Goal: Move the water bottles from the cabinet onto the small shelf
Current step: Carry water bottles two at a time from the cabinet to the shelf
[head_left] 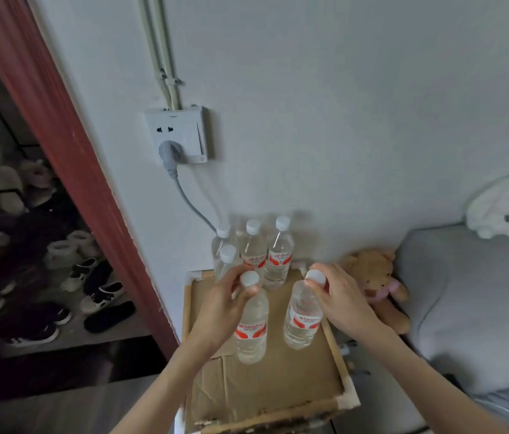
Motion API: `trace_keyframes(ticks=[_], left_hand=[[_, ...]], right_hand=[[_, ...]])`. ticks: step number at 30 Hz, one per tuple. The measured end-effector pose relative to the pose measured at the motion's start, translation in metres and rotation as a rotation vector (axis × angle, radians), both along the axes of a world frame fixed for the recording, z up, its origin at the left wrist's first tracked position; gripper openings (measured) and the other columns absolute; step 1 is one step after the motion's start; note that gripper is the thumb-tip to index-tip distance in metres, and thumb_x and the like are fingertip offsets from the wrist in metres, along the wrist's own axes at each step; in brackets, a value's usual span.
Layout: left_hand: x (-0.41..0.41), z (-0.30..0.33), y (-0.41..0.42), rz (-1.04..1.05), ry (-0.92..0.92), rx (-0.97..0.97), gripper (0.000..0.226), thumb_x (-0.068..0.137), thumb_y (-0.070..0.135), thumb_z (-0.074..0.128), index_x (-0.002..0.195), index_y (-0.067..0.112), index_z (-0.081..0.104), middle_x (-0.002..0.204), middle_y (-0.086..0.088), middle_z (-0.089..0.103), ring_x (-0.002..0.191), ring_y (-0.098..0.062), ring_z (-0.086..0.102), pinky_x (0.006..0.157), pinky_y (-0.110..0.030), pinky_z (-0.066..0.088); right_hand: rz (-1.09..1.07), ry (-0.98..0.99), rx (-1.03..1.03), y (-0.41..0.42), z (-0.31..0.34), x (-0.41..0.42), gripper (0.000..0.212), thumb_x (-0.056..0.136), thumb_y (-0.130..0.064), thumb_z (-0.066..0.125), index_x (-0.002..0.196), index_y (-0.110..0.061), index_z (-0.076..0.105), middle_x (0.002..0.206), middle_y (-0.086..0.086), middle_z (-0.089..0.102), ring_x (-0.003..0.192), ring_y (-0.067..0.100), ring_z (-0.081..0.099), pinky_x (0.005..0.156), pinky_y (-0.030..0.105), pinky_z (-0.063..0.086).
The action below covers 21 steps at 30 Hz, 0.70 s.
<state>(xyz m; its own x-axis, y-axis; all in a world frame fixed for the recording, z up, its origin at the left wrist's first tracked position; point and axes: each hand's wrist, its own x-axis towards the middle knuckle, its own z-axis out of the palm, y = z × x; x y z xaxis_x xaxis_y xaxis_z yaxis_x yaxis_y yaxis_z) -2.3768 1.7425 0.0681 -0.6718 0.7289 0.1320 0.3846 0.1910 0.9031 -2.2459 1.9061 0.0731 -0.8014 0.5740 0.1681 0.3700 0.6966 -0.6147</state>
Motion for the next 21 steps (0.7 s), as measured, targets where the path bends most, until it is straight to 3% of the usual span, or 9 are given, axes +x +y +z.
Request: trace_keyframes(ticks=[5, 8, 12, 17, 19, 21], left_hand=[[-0.003, 0.005, 0.041, 0.078, 0.089, -0.068, 0.021, 0.086, 0.019, 0.057, 0.102, 0.031, 0.050, 0.088, 0.024, 0.056, 0.083, 0.022, 0.049, 0.071, 0.001, 0.035], [-0.009, 0.008, 0.063, 0.102, 0.108, -0.131, 0.023, 0.087, 0.017, 0.057, 0.108, 0.023, 0.052, 0.088, 0.026, 0.052, 0.082, 0.014, 0.049, 0.071, 0.002, 0.033], [-0.013, 0.002, 0.080, 0.112, 0.083, -0.190, 0.026, 0.084, 0.014, 0.060, 0.109, 0.018, 0.055, 0.087, 0.016, 0.057, 0.088, -0.007, 0.053, 0.074, -0.002, 0.036], [-0.018, -0.005, 0.089, 0.138, 0.111, -0.229, 0.030, 0.083, 0.014, 0.062, 0.112, 0.013, 0.055, 0.090, 0.006, 0.060, 0.086, -0.010, 0.053, 0.068, 0.000, 0.035], [-0.022, -0.005, 0.090, 0.107, 0.125, -0.269, 0.032, 0.083, 0.016, 0.062, 0.115, 0.014, 0.054, 0.097, 0.001, 0.063, 0.091, -0.012, 0.056, 0.073, -0.005, 0.038], [-0.028, -0.002, 0.090, 0.062, 0.164, -0.320, 0.036, 0.084, 0.016, 0.061, 0.119, 0.016, 0.053, 0.110, -0.004, 0.063, 0.102, -0.017, 0.057, 0.085, -0.019, 0.043]], right_hand=[[0.112, -0.031, 0.011, 0.045, -0.010, -0.027, 0.026, 0.090, -0.027, 0.051, 0.112, -0.013, 0.052, 0.102, -0.002, 0.047, 0.090, 0.008, 0.042, 0.075, 0.017, 0.029], [0.170, -0.021, 0.019, 0.064, -0.014, -0.038, 0.025, 0.090, -0.027, 0.053, 0.110, -0.013, 0.052, 0.104, 0.003, 0.051, 0.086, 0.011, 0.047, 0.073, 0.018, 0.032], [0.231, -0.044, 0.007, 0.082, -0.022, -0.049, 0.026, 0.090, -0.028, 0.051, 0.112, -0.014, 0.050, 0.107, 0.005, 0.052, 0.086, 0.012, 0.049, 0.072, 0.019, 0.033], [0.283, -0.050, -0.049, 0.092, -0.023, -0.054, 0.032, 0.089, -0.030, 0.054, 0.119, -0.020, 0.048, 0.112, -0.002, 0.050, 0.085, 0.004, 0.046, 0.069, 0.009, 0.033], [0.340, -0.081, -0.072, 0.094, -0.020, -0.051, 0.041, 0.089, -0.030, 0.053, 0.128, -0.023, 0.043, 0.116, -0.003, 0.048, 0.090, 0.004, 0.046, 0.078, 0.012, 0.034], [0.392, -0.111, -0.101, 0.094, -0.017, -0.048, 0.044, 0.090, -0.027, 0.052, 0.132, -0.025, 0.039, 0.123, -0.003, 0.046, 0.095, 0.003, 0.045, 0.083, 0.017, 0.037]])
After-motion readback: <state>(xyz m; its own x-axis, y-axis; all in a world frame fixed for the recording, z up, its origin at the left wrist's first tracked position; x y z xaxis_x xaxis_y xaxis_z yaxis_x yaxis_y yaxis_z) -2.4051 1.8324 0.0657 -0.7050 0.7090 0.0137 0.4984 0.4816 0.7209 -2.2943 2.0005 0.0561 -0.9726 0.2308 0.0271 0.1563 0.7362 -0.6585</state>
